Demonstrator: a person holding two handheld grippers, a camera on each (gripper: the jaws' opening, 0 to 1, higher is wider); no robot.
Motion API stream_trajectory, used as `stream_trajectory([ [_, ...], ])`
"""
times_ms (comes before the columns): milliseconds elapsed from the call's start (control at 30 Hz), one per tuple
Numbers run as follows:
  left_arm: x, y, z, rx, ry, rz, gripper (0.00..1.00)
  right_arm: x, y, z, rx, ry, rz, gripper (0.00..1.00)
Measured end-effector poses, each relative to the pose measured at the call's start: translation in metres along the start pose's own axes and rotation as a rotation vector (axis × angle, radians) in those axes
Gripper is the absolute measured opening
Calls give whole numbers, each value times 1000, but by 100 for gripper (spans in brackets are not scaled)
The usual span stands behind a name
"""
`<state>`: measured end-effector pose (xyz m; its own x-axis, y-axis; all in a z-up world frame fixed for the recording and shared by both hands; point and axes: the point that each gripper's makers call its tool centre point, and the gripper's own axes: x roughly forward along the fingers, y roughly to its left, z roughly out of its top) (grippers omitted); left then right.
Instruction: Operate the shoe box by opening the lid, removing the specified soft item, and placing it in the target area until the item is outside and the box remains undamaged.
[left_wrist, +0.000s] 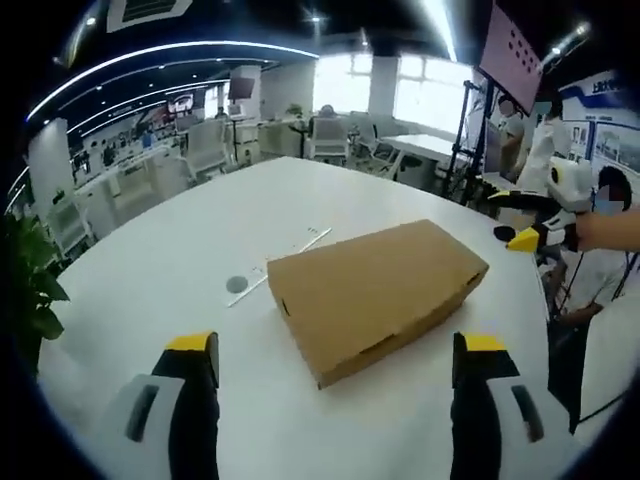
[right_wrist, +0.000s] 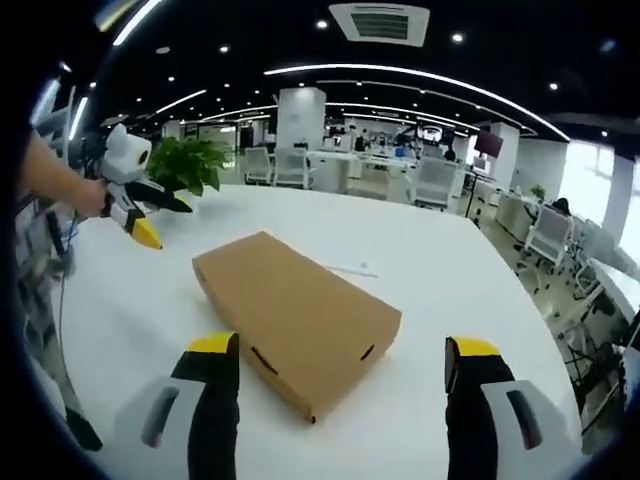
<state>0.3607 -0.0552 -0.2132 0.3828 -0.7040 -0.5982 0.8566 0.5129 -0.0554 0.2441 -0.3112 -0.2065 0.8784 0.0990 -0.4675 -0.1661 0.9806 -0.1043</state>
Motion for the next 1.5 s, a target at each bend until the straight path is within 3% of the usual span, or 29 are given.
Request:
stream_trajectory([
  [67, 3, 0, -1, 30, 14, 1, 99, 4, 1, 4, -11, -10, 13, 89],
  [167, 8, 1, -3, 12, 17, 2, 99, 10, 0, 8, -17, -16, 18, 91],
  [533, 23, 1, -11, -24, 44, 15, 99, 34, 12, -5, -43, 35, 85, 95],
  [633, 29, -1, -19, 25, 69, 23, 97, 40, 21, -13, -39, 59, 117, 95],
  [833, 41, 1, -26, 24, 92, 30, 93, 46, 31, -32, -45, 102, 129, 95],
  [967, 49, 7, -29, 32, 140, 13, 85, 50, 36, -42, -29, 126, 142, 95],
  [1067, 54, 7, -29, 38, 153, 4, 93, 52, 36, -42, -8, 122, 139, 95],
  [1133, 58, 8, -29, 91, 161, -2, 90, 58, 34, -41, -6, 122, 141, 95],
  [1233, 65, 7, -30, 128, 177, -38, 94, 67, 33, -38, -8, 120, 153, 98],
  [1433, 75, 8, -29, 46, 159, -44, 99, 78, 33, -41, -17, 137, 147, 100],
  [1500, 78, 3, -29, 30, 157, -61, 99, 78, 24, -48, -28, 172, 85, 100],
])
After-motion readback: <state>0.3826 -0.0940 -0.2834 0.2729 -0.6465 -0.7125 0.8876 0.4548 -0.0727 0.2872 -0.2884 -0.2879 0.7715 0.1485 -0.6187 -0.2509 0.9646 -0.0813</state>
